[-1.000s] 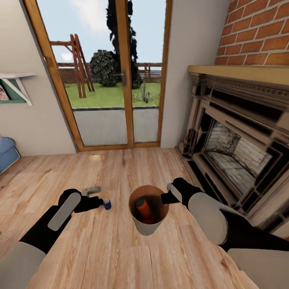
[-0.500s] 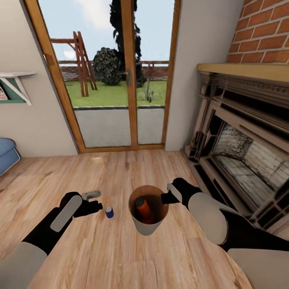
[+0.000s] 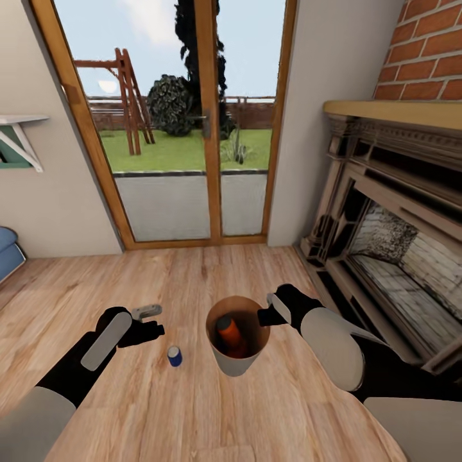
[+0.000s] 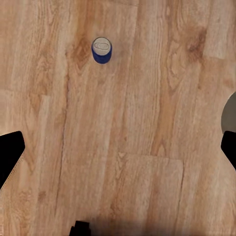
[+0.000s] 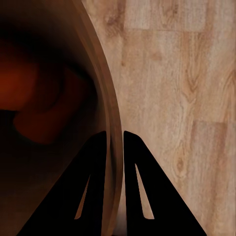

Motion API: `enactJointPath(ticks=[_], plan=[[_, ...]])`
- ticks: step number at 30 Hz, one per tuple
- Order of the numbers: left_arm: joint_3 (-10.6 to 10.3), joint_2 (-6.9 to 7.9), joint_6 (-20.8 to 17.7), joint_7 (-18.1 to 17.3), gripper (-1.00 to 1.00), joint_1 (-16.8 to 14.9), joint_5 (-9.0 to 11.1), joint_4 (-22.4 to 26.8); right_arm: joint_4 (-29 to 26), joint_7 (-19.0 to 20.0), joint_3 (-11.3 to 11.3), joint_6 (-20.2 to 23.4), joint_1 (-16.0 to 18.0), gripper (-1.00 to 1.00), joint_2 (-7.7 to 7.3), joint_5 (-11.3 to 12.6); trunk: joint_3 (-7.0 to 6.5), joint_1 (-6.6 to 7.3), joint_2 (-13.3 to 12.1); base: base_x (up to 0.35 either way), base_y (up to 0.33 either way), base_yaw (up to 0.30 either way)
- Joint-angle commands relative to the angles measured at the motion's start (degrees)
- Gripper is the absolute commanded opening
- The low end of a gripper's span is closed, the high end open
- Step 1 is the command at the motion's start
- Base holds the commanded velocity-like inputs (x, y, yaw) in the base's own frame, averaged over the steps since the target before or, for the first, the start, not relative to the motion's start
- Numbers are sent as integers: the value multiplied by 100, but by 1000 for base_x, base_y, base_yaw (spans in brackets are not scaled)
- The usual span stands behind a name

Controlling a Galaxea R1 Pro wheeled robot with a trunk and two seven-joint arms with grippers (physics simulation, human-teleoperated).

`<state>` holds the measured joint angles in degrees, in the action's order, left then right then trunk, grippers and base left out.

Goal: Put the three can of soda from the living room inside the tash can in the kitchen.

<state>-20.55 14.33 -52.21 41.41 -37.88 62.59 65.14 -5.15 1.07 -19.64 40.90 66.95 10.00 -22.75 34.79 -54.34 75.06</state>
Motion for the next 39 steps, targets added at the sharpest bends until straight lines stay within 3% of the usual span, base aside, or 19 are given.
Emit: enactJointPath(ticks=[1, 20, 39], plan=[[-1, 0, 0, -1, 100, 0, -1, -1, -3, 34, -103, -3, 3, -100, 0, 104, 5, 0, 1, 276, 159, 0], [-2, 0, 0, 1, 100, 0, -1, 0, -3, 35, -114, -3, 2, -100, 0, 104, 141, 0, 1, 300, 78, 0], [-2, 0, 0, -1, 100, 0, -1, 8, 5, 34, -124, -3, 2, -100, 0, 104, 156, 0, 1, 271, 5, 0]])
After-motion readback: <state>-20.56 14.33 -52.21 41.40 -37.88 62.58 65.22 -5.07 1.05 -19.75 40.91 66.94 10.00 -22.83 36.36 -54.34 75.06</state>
